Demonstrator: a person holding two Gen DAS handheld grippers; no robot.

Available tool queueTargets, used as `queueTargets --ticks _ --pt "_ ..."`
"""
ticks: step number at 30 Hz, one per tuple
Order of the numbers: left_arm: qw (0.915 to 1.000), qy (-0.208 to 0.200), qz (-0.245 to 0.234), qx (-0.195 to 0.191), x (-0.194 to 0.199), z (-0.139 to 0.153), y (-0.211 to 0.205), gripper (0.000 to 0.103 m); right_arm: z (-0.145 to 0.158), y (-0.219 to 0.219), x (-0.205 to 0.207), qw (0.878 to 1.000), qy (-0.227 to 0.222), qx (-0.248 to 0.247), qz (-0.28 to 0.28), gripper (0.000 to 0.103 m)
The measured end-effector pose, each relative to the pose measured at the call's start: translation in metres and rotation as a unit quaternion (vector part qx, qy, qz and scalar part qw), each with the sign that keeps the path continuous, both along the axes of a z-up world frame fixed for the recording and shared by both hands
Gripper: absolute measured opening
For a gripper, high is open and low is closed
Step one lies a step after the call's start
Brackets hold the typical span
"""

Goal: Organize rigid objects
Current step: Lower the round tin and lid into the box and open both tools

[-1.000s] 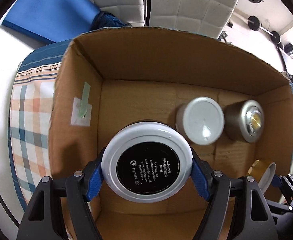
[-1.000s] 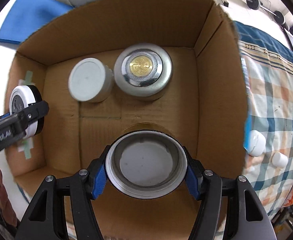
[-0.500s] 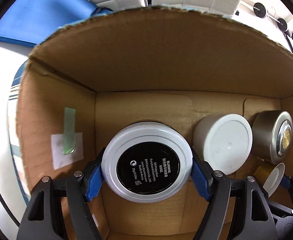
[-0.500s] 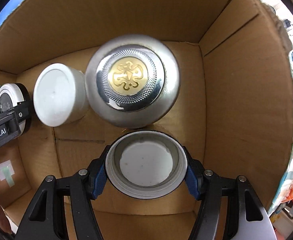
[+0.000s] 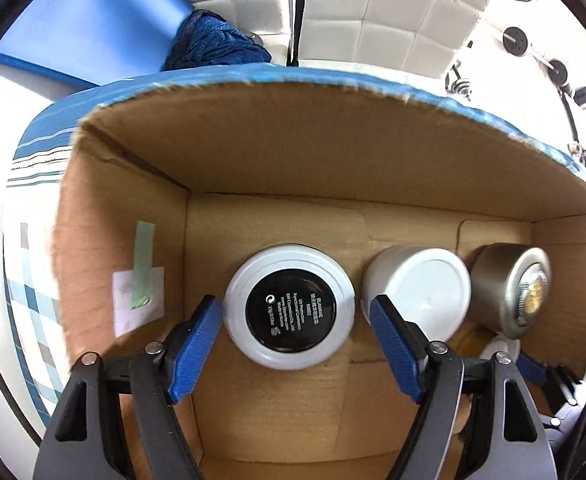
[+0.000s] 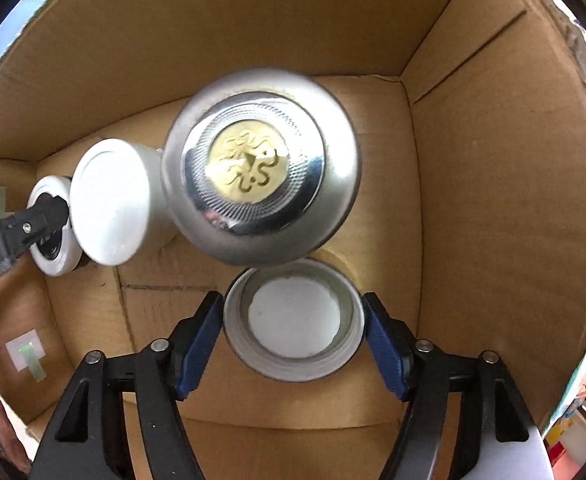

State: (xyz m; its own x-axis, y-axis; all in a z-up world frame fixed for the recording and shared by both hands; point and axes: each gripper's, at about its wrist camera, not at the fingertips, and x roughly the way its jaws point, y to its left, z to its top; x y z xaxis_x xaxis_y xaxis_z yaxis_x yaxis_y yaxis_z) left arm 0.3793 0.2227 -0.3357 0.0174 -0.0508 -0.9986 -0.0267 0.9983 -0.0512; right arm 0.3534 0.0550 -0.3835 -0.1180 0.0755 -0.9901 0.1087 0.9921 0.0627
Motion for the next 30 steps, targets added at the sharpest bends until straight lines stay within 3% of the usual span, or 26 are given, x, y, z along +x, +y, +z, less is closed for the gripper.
queueTargets --ticks 5,8,18,30 --pt "0.9998 -0.017 0.006 -0.003 -0.015 0.016 0.006 0.094 0.017 0.006 -0.005 1.000 -0.007 0.012 0.009 0.096" --pt "0.9996 -0.024 0.013 -0.003 -0.020 0.026 0.011 0.102 0.028 0.005 -0.007 1.000 -0.014 0.015 0.010 0.102" --pt "0.9985 -0.052 0.012 -0.010 -0.064 0.068 0.015 0.103 0.066 0.008 -0.040 0.999 -0.039 0.019 0.028 0.103" --pt "0.9953 -0.096 0.003 -0.012 -0.137 0.124 -0.002 0.103 0.140 0.004 -0.092 0.993 -0.088 0.032 0.067 0.103"
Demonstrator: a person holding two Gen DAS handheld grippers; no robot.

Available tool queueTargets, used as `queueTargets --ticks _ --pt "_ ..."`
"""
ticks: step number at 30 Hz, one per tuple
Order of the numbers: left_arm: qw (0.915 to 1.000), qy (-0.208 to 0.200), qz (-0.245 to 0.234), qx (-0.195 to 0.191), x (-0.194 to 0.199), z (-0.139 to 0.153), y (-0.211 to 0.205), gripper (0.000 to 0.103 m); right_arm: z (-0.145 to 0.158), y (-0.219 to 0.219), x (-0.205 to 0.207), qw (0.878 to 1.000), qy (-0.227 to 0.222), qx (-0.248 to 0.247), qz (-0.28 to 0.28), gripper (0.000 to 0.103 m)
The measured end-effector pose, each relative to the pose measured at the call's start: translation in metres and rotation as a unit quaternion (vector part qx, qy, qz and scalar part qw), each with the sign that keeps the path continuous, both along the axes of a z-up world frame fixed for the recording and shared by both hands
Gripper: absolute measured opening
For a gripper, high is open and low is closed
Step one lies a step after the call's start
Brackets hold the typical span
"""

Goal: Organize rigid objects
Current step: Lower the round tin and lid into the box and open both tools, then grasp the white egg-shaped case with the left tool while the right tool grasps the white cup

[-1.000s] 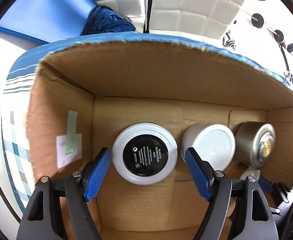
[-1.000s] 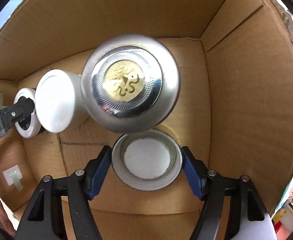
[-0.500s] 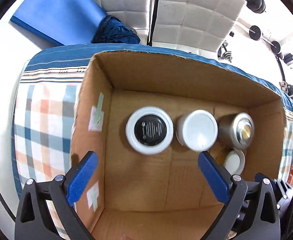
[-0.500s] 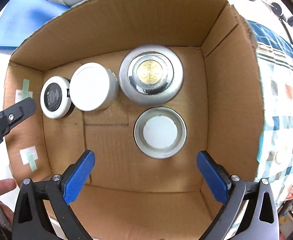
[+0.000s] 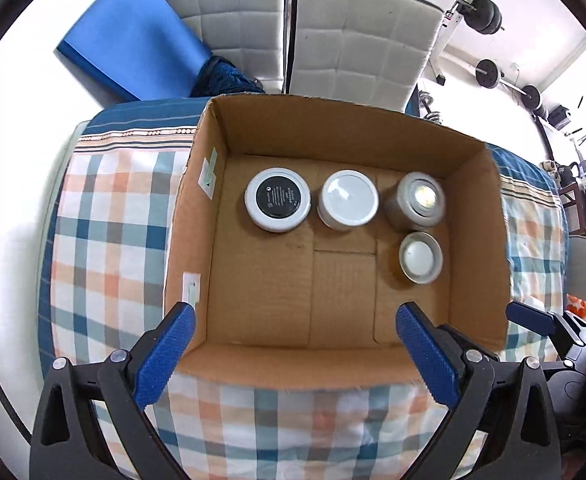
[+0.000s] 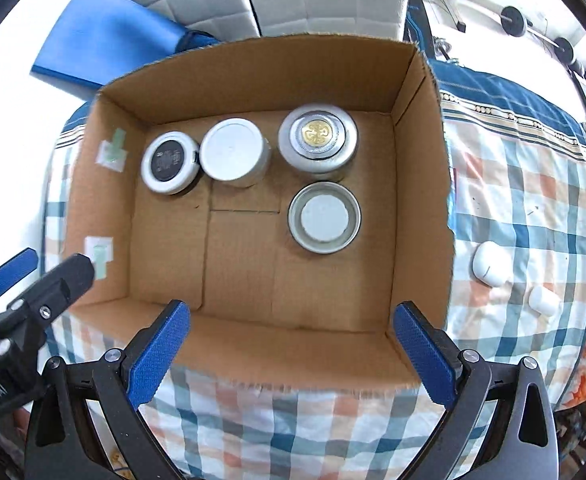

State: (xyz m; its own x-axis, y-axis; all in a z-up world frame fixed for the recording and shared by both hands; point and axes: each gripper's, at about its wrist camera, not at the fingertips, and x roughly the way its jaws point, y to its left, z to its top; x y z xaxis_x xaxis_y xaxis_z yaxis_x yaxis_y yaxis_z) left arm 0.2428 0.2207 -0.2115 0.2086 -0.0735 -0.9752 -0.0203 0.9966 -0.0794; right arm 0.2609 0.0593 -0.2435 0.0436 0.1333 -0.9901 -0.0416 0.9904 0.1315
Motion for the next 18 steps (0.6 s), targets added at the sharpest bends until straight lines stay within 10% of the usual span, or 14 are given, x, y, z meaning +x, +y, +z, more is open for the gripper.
queueTargets --ticks 10,18 --pt "0.9993 -0.035 -0.008 -0.006 -0.017 0.042 -0.031 0.103 0.041 -0.029 -0.030 0.999 -0.027 0.036 -0.007 0.103" --pt "0.9951 -0.058 -0.077 0.019 -0.022 0.057 -0.136 0.103 0.048 -0.128 -0.046 0.997 -0.026 0.020 -0.064 0.103"
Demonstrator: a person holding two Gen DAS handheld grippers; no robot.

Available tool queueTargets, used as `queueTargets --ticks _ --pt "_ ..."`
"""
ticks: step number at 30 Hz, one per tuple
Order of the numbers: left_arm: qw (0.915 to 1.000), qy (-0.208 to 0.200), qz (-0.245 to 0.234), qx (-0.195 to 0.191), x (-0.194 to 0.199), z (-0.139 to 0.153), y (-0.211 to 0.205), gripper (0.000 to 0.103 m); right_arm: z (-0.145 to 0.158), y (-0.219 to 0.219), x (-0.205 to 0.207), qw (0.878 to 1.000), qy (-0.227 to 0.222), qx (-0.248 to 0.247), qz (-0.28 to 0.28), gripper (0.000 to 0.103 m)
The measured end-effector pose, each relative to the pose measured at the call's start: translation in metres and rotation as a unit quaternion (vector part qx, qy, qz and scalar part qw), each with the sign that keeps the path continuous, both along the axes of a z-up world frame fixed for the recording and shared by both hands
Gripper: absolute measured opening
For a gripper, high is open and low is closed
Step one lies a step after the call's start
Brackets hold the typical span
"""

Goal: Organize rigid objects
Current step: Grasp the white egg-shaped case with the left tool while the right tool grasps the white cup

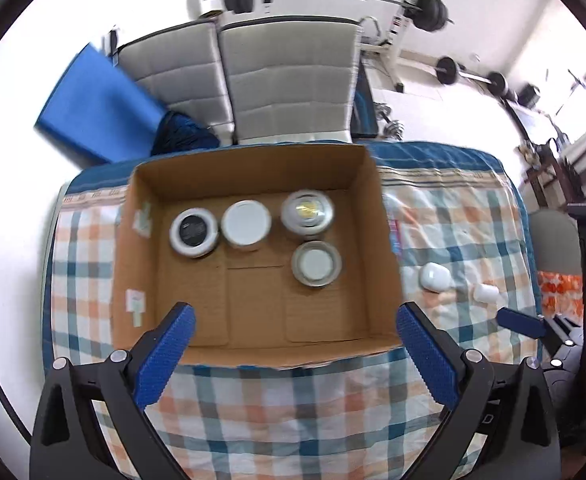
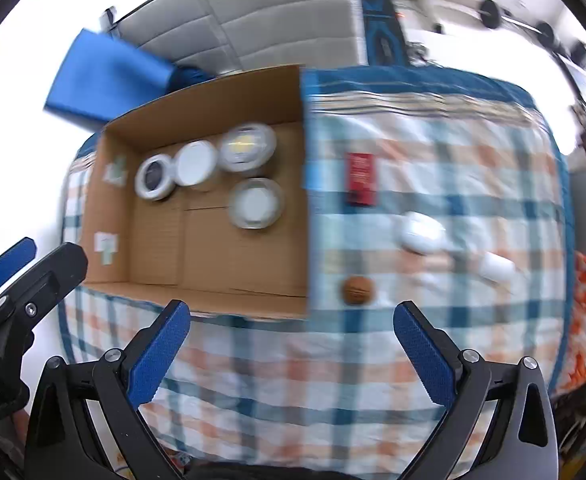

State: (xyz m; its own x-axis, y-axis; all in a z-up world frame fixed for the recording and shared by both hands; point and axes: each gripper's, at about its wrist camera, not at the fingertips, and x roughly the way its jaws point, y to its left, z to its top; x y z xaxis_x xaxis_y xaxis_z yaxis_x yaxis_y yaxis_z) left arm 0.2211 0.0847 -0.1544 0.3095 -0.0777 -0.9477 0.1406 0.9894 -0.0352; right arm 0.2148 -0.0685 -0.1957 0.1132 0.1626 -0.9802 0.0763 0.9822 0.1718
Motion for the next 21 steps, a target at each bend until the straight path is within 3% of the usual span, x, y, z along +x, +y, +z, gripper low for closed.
queueTargets --ticks 6,14,17,19,21 --pt "0.9985 0.003 -0.051 0.016 0.013 -0.024 -0.096 0.103 -0.022 -0.106 -0.008 0.996 0.021 -0.024 -0.087 0.103" --pt "0.9921 0.021 -0.097 0.077 0.031 -0.082 -0.188 0.103 -0.094 -0.199 0.000 0.985 0.062 -0.008 -0.162 0.102" --pt "0.9882 0.036 -0.107 0.103 0.040 -0.106 -0.209 0.093 -0.128 -0.216 0.008 0.980 0.086 0.009 -0.179 0.092" --pt "0.9863 0.054 -0.109 0.112 0.045 -0.122 -0.217 0.081 -0.148 -0.221 0.011 0.977 0.099 0.021 -0.186 0.088" --pt "0.9852 0.068 -0.106 0.116 0.050 -0.134 -0.221 0.076 -0.165 -0.224 0.015 0.976 0.108 0.034 -0.188 0.084"
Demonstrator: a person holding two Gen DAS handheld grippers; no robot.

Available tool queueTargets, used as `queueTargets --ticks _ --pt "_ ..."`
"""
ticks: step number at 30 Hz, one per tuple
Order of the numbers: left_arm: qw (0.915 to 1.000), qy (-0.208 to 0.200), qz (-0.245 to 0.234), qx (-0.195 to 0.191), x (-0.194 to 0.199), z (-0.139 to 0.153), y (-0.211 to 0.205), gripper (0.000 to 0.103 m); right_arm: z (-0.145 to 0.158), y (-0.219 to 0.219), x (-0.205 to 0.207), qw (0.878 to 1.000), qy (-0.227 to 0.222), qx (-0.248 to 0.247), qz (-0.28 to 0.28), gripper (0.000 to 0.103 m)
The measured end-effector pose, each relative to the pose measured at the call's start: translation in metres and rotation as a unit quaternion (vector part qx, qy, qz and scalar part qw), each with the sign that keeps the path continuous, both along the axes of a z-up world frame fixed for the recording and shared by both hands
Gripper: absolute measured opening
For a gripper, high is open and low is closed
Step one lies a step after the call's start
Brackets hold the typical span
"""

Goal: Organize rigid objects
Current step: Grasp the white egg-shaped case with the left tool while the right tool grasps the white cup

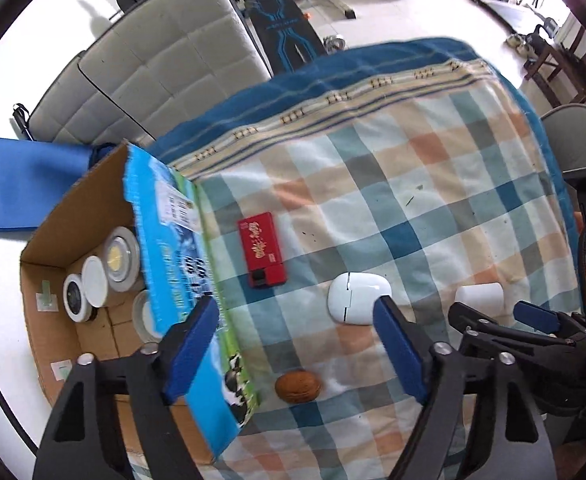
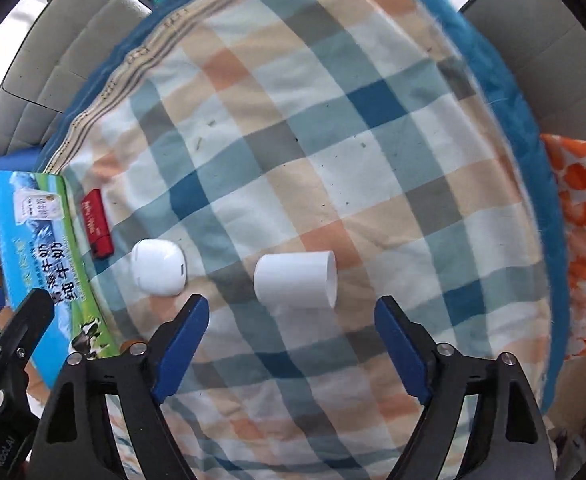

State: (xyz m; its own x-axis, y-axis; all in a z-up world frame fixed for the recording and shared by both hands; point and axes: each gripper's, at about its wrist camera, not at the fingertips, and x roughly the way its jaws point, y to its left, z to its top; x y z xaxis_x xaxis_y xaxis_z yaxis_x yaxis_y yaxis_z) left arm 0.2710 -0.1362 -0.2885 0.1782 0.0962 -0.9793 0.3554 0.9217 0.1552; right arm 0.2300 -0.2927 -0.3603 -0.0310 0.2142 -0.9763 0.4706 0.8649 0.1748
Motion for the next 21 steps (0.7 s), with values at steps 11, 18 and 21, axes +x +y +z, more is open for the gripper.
queueTargets --ticks 11,18,21 --pt "0.9949 0.093 0.029 -0.026 0.017 -0.062 -0.011 0.076 -0.017 -0.032 -0.005 1.000 0.001 0.004 0.000 0.051" --pt "0.9895 0.143 0.020 -0.006 0.024 -0.106 -0.029 0.076 -0.012 -0.047 -0.005 1.000 0.003 -0.006 0.012 0.051" --pt "0.9883 0.151 0.020 -0.009 0.024 -0.116 -0.030 0.071 -0.014 -0.051 -0.005 1.000 0.007 -0.004 0.015 0.051"
